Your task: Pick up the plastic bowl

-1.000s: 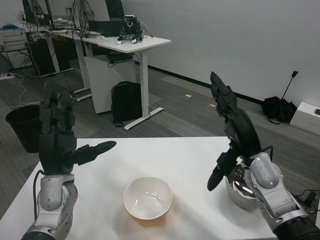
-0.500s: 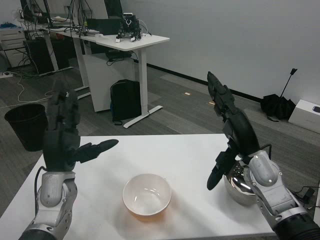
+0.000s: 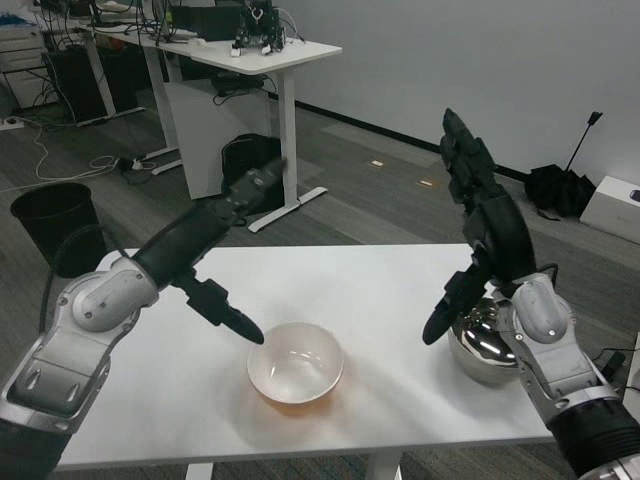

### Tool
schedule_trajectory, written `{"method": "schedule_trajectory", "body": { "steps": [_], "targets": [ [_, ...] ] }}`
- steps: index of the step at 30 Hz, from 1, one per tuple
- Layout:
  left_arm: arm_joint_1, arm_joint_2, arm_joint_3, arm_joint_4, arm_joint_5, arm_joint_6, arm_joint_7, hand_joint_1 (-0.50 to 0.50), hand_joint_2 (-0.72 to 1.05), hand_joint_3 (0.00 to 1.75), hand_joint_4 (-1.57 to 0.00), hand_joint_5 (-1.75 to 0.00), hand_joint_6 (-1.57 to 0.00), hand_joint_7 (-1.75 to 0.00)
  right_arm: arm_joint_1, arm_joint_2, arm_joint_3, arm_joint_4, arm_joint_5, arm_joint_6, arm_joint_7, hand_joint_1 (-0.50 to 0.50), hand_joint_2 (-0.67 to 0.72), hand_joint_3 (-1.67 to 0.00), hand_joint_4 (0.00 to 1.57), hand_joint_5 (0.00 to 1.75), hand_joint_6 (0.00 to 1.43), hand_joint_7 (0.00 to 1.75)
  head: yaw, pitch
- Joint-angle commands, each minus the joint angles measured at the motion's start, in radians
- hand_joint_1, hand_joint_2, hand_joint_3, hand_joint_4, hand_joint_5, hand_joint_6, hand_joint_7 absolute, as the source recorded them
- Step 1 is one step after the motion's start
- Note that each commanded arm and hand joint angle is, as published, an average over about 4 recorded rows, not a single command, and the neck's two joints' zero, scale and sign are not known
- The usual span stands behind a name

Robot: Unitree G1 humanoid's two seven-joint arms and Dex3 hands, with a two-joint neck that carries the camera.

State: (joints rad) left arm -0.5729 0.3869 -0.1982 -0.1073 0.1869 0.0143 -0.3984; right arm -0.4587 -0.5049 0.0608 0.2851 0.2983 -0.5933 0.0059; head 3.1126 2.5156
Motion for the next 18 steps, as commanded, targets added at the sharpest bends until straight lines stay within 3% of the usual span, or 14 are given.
{"method": "schedule_trajectory", "body": {
  "steps": [1, 8, 14, 18],
  "targets": [
    [-0.069, 0.078, -0.120, -0.051, 0.016, 0.097, -0.044, -0.50, 0.16, 0.00, 0.00, 0.00, 0.00, 0.00, 0.011, -0.007, -0.006, 0.035, 0.017, -0.002, -0.003, -0.46, 0.60, 0.00, 0.00, 0.00, 0.00, 0.00, -0.004, -0.019],
    [-0.196, 0.199, -0.314, -0.162, 0.065, 0.309, -0.117, -0.50, 0.16, 0.07, 0.00, 0.00, 0.00, 0.00, 0.000, -0.026, 0.007, 0.099, 0.028, -0.006, -0.014, -0.46, 0.60, 0.00, 0.00, 0.00, 0.00, 0.00, -0.001, -0.045],
    [-0.339, 0.278, -0.534, -0.175, 0.080, 0.360, -0.153, -0.50, 0.16, 0.04, 0.00, 0.00, 0.00, 0.00, -0.018, -0.030, 0.017, 0.137, 0.033, -0.020, -0.027, -0.46, 0.60, 0.00, 0.00, 0.00, 0.00, 0.00, -0.016, -0.063],
    [-0.405, 0.303, -0.624, -0.175, 0.082, 0.370, -0.165, -0.50, 0.16, 0.09, 0.00, 0.00, 0.00, 0.00, -0.023, -0.030, 0.025, 0.149, 0.037, -0.019, -0.028, -0.48, 0.60, 0.00, 0.00, 0.00, 0.00, 0.00, -0.022, -0.070]
  ]
}}
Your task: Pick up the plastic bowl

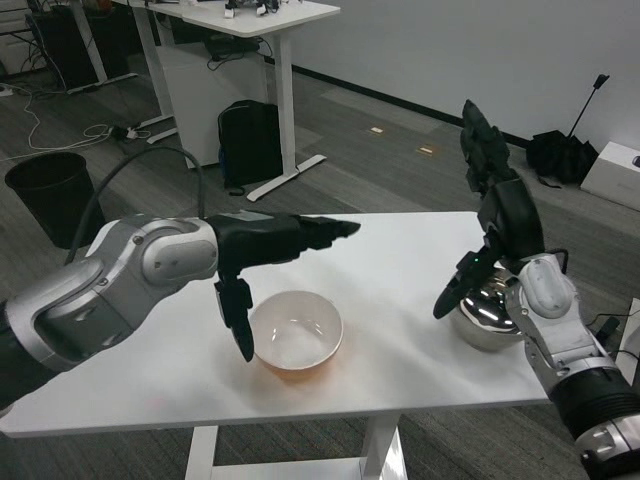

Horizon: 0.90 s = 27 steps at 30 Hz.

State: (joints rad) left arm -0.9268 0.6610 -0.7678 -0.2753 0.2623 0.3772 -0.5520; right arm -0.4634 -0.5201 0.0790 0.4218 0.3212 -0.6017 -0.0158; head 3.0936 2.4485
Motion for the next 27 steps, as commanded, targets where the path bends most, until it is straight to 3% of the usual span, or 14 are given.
{"method": "schedule_trajectory", "body": {
  "steps": [1, 8, 12, 27],
  "targets": [
    [-0.060, 0.031, -0.067, -0.007, 0.008, 0.007, -0.014, -0.50, 0.16, 0.09, 0.00, 0.00, 0.00, 0.00, -0.018, -0.015, 0.007, 0.013, 0.015, -0.012, -0.008, -0.48, 0.60, 0.00, 0.00, 0.00, 0.00, 0.00, -0.006, -0.004],
    [-0.096, 0.045, -0.138, -0.006, 0.010, 0.009, -0.021, -0.50, 0.16, 0.02, 0.00, 0.00, 0.00, 0.00, -0.018, -0.014, 0.009, 0.016, 0.025, -0.012, -0.013, -0.46, 0.60, 0.00, 0.00, 0.00, 0.00, 0.00, -0.015, -0.005],
    [-0.102, 0.061, -0.183, -0.004, 0.094, 0.008, -0.037, -0.50, 0.16, 0.02, 0.00, 0.00, 0.00, 0.00, -0.018, -0.014, 0.011, 0.021, 0.031, -0.012, -0.016, -0.46, 0.60, 0.00, 0.00, 0.00, 0.00, 0.00, -0.017, -0.002],
    [-0.054, -0.022, -0.225, 0.066, 0.293, -0.035, -0.053, -0.50, 0.16, 0.04, 0.00, 0.00, 0.00, 0.00, -0.027, -0.019, 0.051, 0.058, 0.062, -0.013, -0.019, -0.46, 0.60, 0.00, 0.00, 0.00, 0.00, 0.00, -0.005, -0.010]
  ]
}}
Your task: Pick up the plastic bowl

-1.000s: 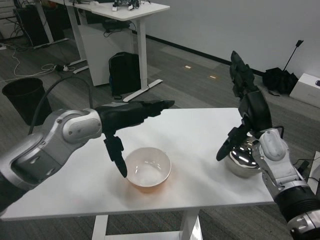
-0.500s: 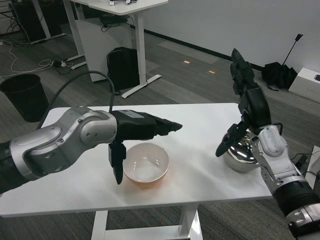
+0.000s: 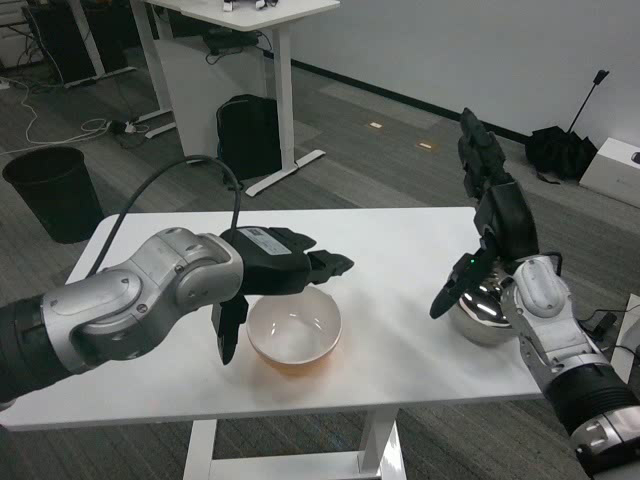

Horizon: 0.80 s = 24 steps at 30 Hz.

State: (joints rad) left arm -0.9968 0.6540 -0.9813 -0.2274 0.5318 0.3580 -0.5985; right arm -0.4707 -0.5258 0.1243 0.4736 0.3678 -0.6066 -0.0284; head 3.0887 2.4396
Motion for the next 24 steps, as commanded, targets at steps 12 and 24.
{"method": "schedule_trajectory", "body": {
  "steps": [12, 24],
  "targets": [
    [-0.042, -0.075, -0.093, 0.143, 0.009, -0.103, -0.005, -0.50, 0.16, 0.09, 0.00, 0.00, 0.00, 0.00, -0.020, -0.013, 0.017, 0.015, 0.031, -0.014, -0.009, -0.46, 0.60, 0.00, 0.00, 0.00, 0.00, 0.00, -0.006, -0.009],
    [-0.092, -0.131, -0.139, 0.265, -0.042, -0.167, -0.004, -0.50, 0.07, 0.07, 0.00, 0.00, 0.00, 0.00, -0.014, -0.012, 0.026, 0.017, 0.043, -0.023, -0.013, -0.46, 0.60, 0.00, 0.00, 0.00, 0.00, 0.00, -0.018, 0.003]
  ]
}}
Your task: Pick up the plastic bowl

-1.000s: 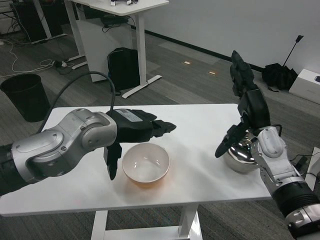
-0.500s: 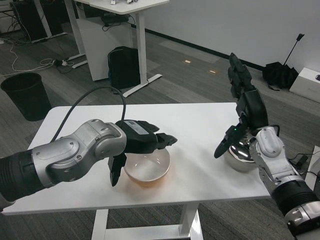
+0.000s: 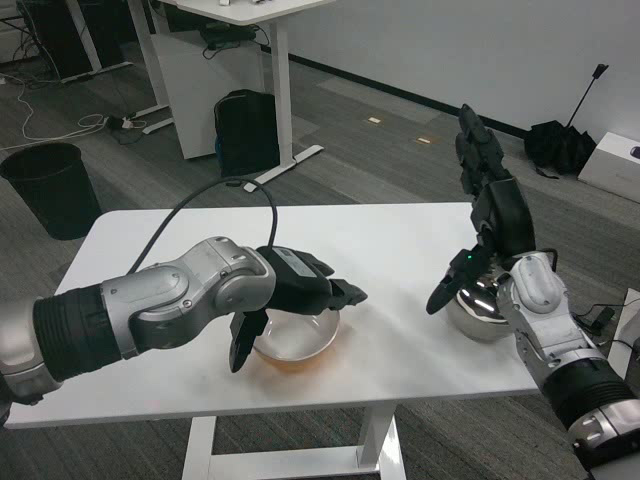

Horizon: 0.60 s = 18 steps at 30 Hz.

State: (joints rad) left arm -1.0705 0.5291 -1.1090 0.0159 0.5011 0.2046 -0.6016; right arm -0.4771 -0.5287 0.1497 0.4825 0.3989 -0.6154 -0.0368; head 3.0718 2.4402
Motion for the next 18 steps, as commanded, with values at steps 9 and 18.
{"method": "schedule_trajectory", "body": {
  "steps": [9, 18],
  "targets": [
    [-0.018, -0.021, -0.024, 0.077, -0.040, -0.036, 0.000, -0.50, 0.07, 0.04, 0.00, 0.00, 0.00, 0.00, -0.004, -0.008, 0.002, 0.009, 0.014, -0.015, -0.005, -0.46, 0.60, 0.00, 0.00, 0.00, 0.00, 0.00, 0.007, -0.001],
    [-0.008, -0.028, -0.025, 0.100, -0.057, -0.047, -0.004, -0.50, 0.12, 0.00, 0.00, 0.00, 0.00, 0.00, 0.002, -0.009, 0.008, 0.009, 0.020, -0.016, -0.005, -0.46, 0.60, 0.00, 0.00, 0.00, 0.00, 0.00, 0.008, -0.009]
  ]
}}
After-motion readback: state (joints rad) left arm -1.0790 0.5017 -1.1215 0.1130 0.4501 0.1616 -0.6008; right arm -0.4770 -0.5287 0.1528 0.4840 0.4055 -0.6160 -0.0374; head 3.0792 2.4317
